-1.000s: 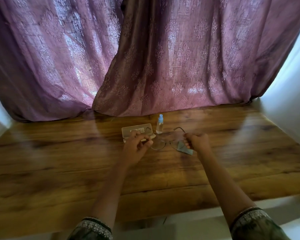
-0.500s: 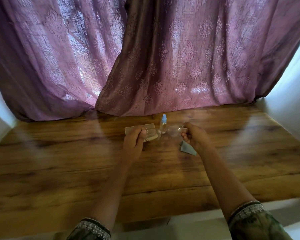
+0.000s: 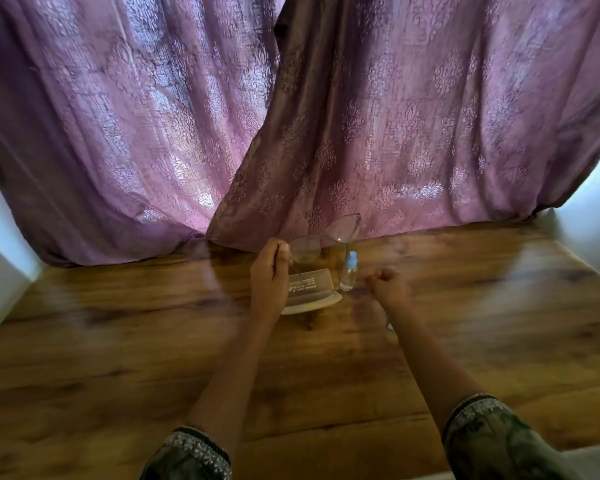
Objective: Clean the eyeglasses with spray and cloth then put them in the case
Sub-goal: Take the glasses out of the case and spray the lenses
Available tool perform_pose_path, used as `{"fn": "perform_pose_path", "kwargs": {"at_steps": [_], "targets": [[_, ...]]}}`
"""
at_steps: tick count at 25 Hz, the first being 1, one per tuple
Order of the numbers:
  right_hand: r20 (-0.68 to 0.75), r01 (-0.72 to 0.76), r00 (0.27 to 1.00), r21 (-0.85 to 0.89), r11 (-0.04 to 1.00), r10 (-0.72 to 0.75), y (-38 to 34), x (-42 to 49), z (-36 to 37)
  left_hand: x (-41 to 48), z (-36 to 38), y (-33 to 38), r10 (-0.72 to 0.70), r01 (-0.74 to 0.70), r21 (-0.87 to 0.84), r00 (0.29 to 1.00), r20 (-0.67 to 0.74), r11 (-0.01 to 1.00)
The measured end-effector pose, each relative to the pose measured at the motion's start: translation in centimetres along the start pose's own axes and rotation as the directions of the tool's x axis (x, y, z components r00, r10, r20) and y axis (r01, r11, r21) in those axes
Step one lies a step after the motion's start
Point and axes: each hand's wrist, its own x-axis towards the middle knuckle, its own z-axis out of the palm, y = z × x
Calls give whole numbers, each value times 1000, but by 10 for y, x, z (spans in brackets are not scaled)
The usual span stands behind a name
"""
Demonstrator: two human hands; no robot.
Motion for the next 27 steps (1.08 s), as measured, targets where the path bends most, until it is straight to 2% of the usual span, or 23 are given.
{"fn": "perform_pose_path", "kwargs": {"at_steps": [5,11,15,19,23,27], "targets": [[21,-49,998,-104,993,51,-7,22,27,21,0,-15,28,-28,-11,1000,-7,1000],[-43,12,999,-158,987,-19,-7,30,42,34,4,-31,43,-42,-28,998,42,999],[67,14,998,-160,987,-3,42,90,67,40,6,-39,33,-31,-35,998,46,999],[98,-30,994,-209,977,52,43,88,78,44,4,-39,24,-24,-13,999,29,1000],[11,20,1000,-164,986,-18,46,73,76,43,7,-40,21,-20,-11,999,33,1000],[-90,-37,996,-105,994,27,23,35,57,41,12,-38,12,-11,-18,999,35,1000]]}}
